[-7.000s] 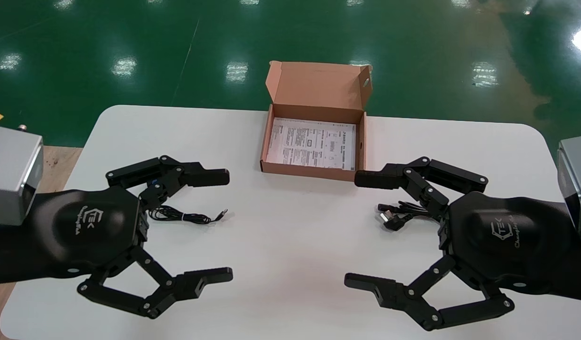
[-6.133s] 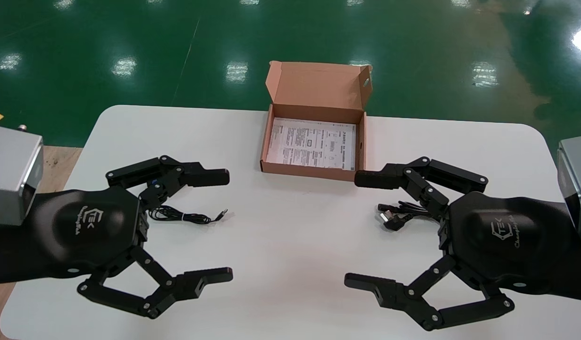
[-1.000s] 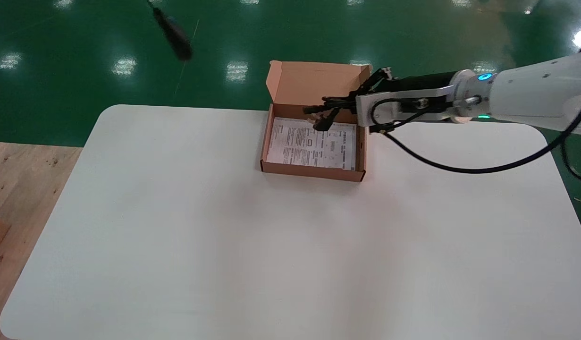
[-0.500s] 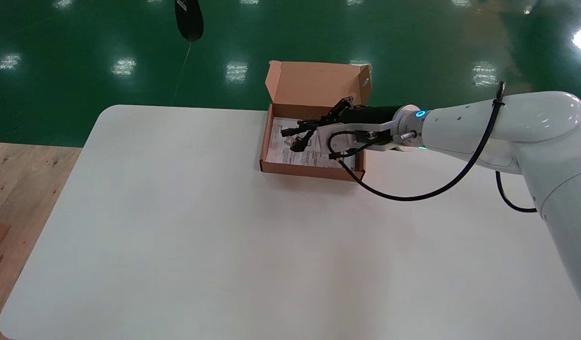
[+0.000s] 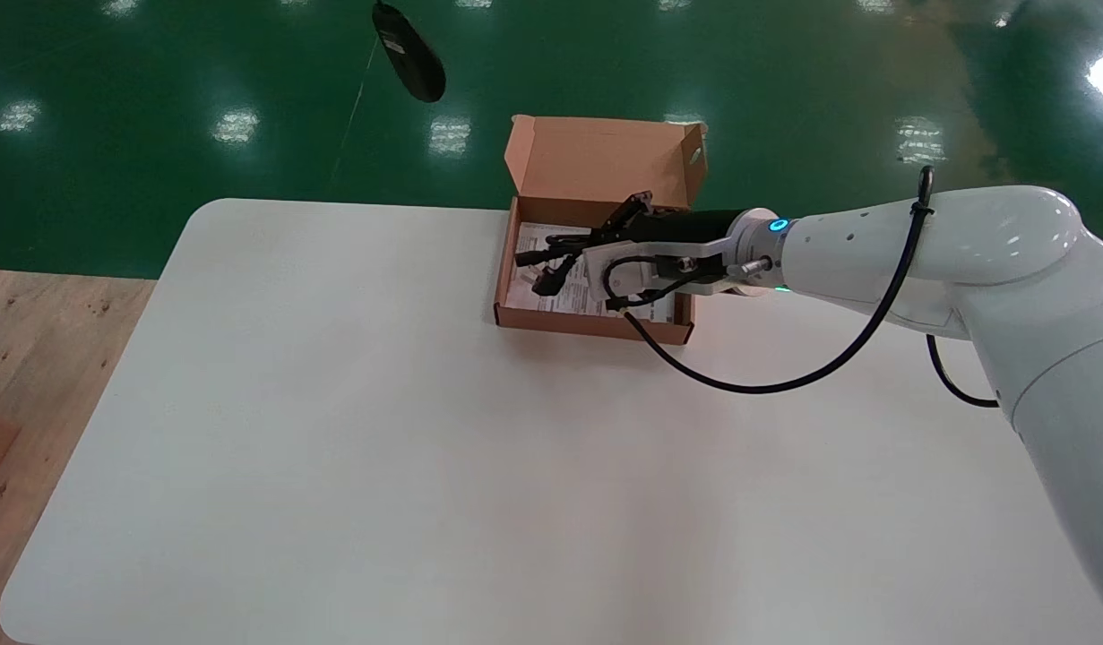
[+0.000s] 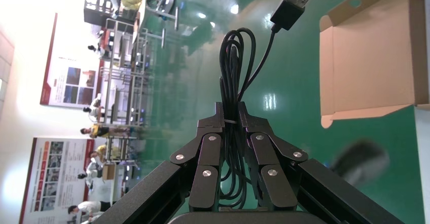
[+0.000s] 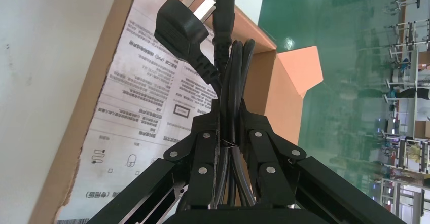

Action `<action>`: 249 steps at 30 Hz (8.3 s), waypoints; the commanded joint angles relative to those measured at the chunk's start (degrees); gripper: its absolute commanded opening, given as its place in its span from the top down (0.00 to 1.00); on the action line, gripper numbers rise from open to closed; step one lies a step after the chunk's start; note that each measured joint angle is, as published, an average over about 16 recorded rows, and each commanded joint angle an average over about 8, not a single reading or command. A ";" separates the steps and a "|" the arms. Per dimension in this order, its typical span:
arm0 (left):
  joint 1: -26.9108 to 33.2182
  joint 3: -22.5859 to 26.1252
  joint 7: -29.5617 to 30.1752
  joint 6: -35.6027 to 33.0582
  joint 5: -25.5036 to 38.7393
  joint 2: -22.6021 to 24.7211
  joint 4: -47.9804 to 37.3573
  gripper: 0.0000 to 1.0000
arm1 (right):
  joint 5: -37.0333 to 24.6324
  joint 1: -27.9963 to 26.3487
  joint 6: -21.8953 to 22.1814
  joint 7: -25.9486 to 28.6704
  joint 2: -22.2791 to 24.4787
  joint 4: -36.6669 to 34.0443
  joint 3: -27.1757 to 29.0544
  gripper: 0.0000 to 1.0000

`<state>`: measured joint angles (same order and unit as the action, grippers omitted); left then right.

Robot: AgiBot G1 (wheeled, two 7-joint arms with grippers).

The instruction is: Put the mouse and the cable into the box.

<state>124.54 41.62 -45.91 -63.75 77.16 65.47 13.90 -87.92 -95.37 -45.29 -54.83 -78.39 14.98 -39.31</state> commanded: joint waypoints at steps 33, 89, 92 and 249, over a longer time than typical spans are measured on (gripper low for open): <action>-13.11 -3.25 -3.49 6.86 -7.45 12.86 -5.78 1.00 | 9.69 -12.21 -6.55 -7.21 18.14 -7.06 -2.42 0.00; -29.88 20.66 41.69 16.98 -24.52 12.35 5.31 0.00 | 5.27 -14.14 -13.70 -10.98 27.01 -13.45 -5.27 0.00; -29.98 20.67 41.79 16.99 -24.59 11.96 5.86 0.00 | 5.77 -13.56 -14.00 -10.05 27.20 -12.57 -4.91 0.00; -62.84 -25.40 56.59 -21.75 -35.26 -30.27 59.42 0.00 | 46.07 33.80 -40.39 65.56 43.37 58.55 23.27 0.00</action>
